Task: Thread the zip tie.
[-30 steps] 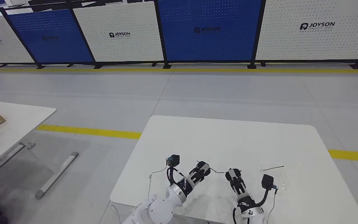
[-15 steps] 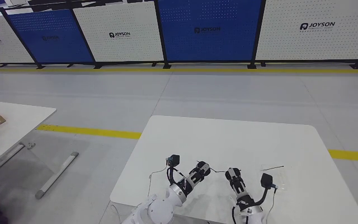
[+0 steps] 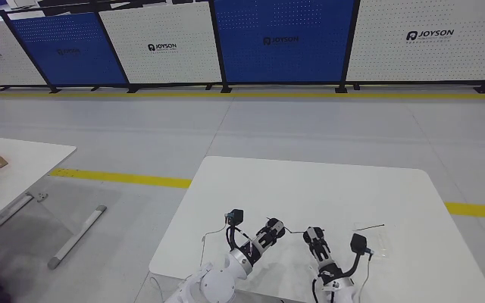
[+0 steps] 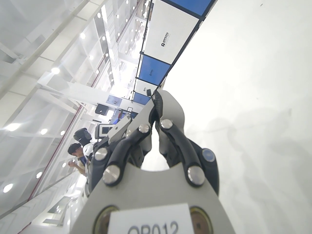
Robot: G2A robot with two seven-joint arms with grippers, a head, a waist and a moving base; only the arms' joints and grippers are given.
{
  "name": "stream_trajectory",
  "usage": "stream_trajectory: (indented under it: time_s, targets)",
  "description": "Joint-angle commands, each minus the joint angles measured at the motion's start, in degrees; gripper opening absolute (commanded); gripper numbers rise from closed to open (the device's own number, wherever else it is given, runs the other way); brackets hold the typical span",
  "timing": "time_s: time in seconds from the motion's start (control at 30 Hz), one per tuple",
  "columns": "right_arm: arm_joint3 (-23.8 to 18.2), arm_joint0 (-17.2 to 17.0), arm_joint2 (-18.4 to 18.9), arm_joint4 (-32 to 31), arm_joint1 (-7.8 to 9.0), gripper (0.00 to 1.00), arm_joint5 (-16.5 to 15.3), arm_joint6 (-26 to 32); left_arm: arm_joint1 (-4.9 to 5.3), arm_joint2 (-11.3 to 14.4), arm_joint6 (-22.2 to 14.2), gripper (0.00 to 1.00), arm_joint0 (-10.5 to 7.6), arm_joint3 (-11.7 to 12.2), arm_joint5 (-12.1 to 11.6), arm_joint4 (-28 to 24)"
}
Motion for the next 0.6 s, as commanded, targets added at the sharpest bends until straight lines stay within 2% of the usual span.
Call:
stream_trajectory:
  time_s: [0.0,0.17,0.57]
  targets:
    - [0.15,0.14,-0.08,0.94,-0.11,0.0,-0.03,0.4,0.0,0.0,0.0,0.0,0.0,0.0,0.0,0.0]
    - [0.65,0.36,-0.04,3.11,-0.32,0.0,-0.52,1.58,0.0,0.0,0.0,0.0,0.0,0.0,0.0,0.0]
    - [1.17,0.41,0.07,3.25,-0.38,0.0,-0.82,1.96,0.0,0.0,0.0,0.0,0.0,0.0,0.0,0.0]
